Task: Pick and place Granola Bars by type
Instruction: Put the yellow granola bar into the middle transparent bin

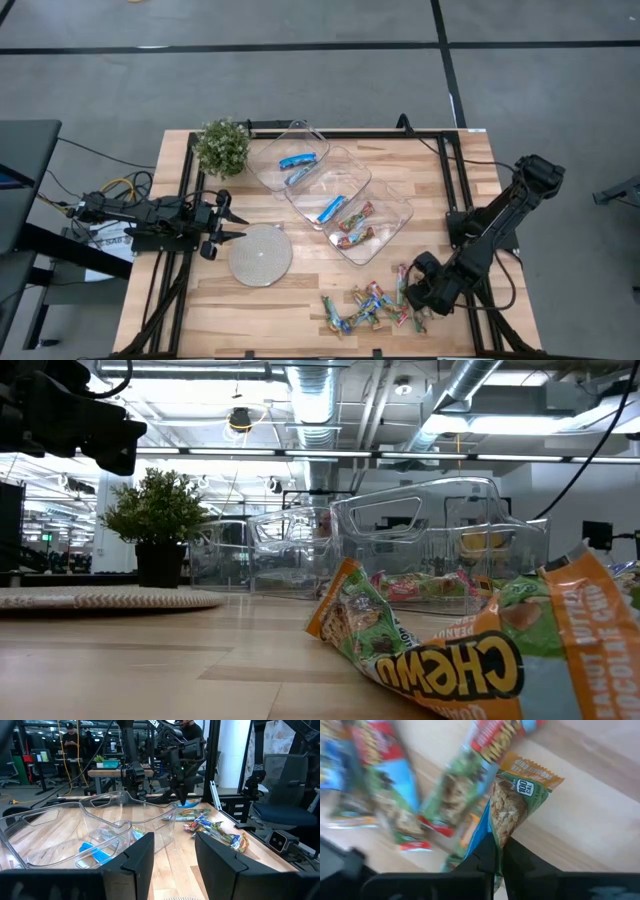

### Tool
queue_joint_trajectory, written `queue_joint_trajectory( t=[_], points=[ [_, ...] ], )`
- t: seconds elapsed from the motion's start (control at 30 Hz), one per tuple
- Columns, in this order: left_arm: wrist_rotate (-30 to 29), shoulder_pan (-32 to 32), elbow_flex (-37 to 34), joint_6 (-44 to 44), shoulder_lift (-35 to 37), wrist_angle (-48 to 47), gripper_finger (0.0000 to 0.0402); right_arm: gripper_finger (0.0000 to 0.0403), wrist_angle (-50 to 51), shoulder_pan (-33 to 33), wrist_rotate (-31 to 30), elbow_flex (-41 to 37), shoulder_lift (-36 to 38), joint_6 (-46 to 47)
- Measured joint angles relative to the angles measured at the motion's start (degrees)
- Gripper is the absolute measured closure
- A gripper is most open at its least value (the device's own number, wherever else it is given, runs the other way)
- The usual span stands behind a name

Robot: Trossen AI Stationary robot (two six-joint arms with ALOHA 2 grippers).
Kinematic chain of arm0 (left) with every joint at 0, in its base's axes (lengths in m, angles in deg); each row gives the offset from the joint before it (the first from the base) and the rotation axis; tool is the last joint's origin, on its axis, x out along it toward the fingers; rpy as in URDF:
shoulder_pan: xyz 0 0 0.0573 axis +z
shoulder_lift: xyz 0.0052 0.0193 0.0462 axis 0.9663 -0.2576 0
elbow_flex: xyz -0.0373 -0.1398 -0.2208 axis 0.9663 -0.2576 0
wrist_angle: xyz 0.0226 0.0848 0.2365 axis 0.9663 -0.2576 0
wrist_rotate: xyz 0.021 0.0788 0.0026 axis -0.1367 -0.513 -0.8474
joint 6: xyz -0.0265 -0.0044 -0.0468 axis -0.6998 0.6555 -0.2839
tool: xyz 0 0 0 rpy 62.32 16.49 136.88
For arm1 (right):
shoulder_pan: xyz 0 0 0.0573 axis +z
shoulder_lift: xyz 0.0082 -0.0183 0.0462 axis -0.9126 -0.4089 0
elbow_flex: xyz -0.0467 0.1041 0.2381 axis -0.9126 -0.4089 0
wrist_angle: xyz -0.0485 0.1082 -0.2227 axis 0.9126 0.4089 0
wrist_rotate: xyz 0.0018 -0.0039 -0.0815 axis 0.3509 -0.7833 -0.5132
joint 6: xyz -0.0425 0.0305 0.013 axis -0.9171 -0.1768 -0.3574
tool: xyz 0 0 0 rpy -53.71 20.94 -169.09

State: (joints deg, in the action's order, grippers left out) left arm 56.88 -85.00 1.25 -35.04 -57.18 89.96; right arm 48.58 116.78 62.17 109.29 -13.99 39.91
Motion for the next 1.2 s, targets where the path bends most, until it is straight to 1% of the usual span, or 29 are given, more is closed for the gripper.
queue_joint_trajectory(
  t=[0.2,0.5,0.6,0.67,0.87,1.0,1.07,1.2],
  points=[
    [0.0,0.0,0.0,0.0,0.0,0.0,0.0264,0.0396,0.0,0.0,-8.2,0.0,5.6,0.0],
    [0.0,0.0,0.0,0.0,0.0,0.0,0.0264,0.0394,-0.4,0.0,-23.8,0.0,15.6,-0.1],
    [0.0,0.0,0.0,0.0,0.0,0.0,0.0264,0.0394,-0.7,-0.3,-29.3,0.0,18.9,-1.4],
    [0.0,0.0,0.0,0.0,0.0,0.0,0.0264,0.0394,-1.7,-1.2,-31.8,0.0,20.8,-3.7],
    [0.0,0.0,0.0,0.0,0.0,0.0,0.0264,0.0394,-9.2,-5.8,-36.2,0.0,26.7,-17.2],
    [0.0,0.0,0.0,0.0,0.0,0.0,0.0264,0.0394,-15.5,-9.3,-36.3,0.0,29.1,-27.2],
    [0.0,0.0,0.0,0.0,0.0,0.0,0.0264,0.0394,-16.8,-10.7,-35.9,0.0,29.6,-29.9],
    [0.0,0.0,0.0,0.0,0.0,0.0,0.0264,0.0394,-17.2,-12.5,-35.5,0.0,29.7,-31.3]
  ],
)
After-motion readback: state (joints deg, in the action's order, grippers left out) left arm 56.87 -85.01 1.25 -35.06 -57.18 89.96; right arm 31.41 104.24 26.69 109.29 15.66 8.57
